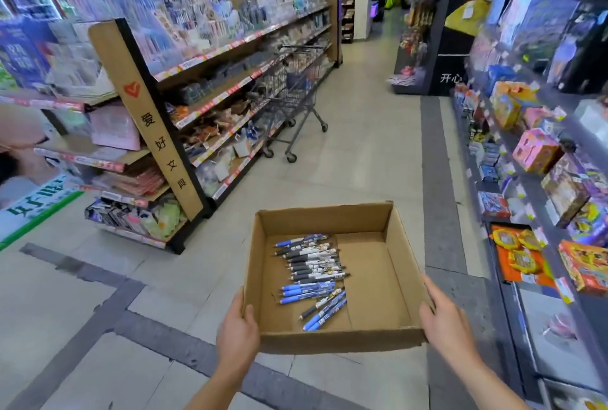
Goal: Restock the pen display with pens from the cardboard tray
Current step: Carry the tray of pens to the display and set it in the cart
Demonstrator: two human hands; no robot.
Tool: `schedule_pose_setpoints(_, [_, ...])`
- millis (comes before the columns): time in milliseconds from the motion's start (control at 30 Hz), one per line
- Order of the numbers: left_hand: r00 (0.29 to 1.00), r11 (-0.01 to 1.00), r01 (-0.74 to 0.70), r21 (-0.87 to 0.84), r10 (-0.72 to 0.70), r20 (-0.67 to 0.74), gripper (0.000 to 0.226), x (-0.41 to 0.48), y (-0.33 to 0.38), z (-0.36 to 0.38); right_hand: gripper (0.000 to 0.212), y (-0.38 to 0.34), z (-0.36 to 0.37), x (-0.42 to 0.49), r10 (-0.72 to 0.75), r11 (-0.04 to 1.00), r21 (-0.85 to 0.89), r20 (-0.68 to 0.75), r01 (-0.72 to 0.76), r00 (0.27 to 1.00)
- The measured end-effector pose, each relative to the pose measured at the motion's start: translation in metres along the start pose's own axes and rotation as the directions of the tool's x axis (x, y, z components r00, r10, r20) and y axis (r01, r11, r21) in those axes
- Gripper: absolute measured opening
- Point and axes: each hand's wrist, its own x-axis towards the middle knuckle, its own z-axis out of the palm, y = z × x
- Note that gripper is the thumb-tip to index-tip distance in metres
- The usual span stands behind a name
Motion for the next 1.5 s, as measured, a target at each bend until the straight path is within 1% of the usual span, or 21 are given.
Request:
schedule_pose_setpoints(100, [0.998, 0.998, 0.052, 0.029, -0.052, -0.019, 0.047, 0.063, 0.032, 0.005, 0.062, -0.029, 0.018, 0.073, 0.001, 1.000, -0.002, 0.051, -0.001, 0.999])
schedule_pose_setpoints(200, [0.997, 0.998, 0.053, 0.041, -0.050, -0.055, 0.047, 0.117, 0.072, 0.005, 0.060, -0.067, 0.025, 0.138, -0.043, 0.999, 0.011, 0.068, 0.043, 0.997])
schedule_pose_setpoints(300, [0.997, 0.998, 0.051, 0.047, -0.048, -0.055, 0.047, 0.172, 0.109, 0.004, 0.059, -0.105, 0.033, 0.196, -0.047, 0.999, 0.012, 0.086, 0.046, 0.995])
schedule_pose_setpoints(533, [0.999, 0.999, 0.021, -0.036, -0.023, -0.049, 0.047, 0.306, 0.168, 0.012, 0.061, -0.184, 0.061, 0.318, -0.079, 0.995, -0.055, 0.048, 0.081, 0.996])
schedule_pose_setpoints(800, [1.000, 0.998, -0.018, -0.068, 0.017, -0.015, 0.047, 0.496, 0.211, 0.024, 0.062, -0.268, 0.139, 0.463, -0.045, 0.998, -0.053, -0.004, 0.045, 0.999])
schedule_pose_setpoints(900, [1.000, 0.999, -0.026, -0.031, 0.026, 0.009, 0.049, 0.574, 0.232, 0.021, 0.062, -0.302, 0.168, 0.512, -0.017, 1.000, -0.005, -0.020, 0.017, 1.000])
schedule_pose_setpoints(1033, [0.998, 0.999, -0.054, 0.002, 0.054, 0.021, 0.048, 0.658, 0.269, 0.022, 0.065, -0.338, 0.195, 0.580, 0.039, 0.999, -0.009, -0.021, -0.039, 0.999])
schedule_pose_setpoints(1167, [0.996, 0.997, -0.075, 0.020, 0.075, 0.040, 0.047, 0.741, 0.308, 0.043, 0.064, -0.373, 0.213, 0.658, 0.066, 0.997, -0.028, -0.042, -0.067, 0.997])
schedule_pose_setpoints(1267, [0.997, 0.999, -0.036, 0.023, 0.034, 0.065, 0.048, 0.808, 0.344, 0.072, 0.065, -0.391, 0.227, 0.731, 0.060, 0.998, -0.026, -0.043, -0.061, 0.997])
schedule_pose_setpoints(1400, [0.996, 0.996, -0.089, -0.014, 0.089, -0.001, 0.050, 0.891, 0.395, 0.113, 0.065, -0.424, 0.239, 0.844, -0.019, 0.998, -0.061, -0.024, 0.018, 1.000])
schedule_pose_setpoints(1500, [0.999, 0.999, -0.034, -0.010, 0.034, -0.017, 0.049, 0.949, 0.433, 0.128, 0.067, -0.455, 0.243, 0.917, -0.038, 0.995, -0.092, 0.000, 0.038, 0.999])
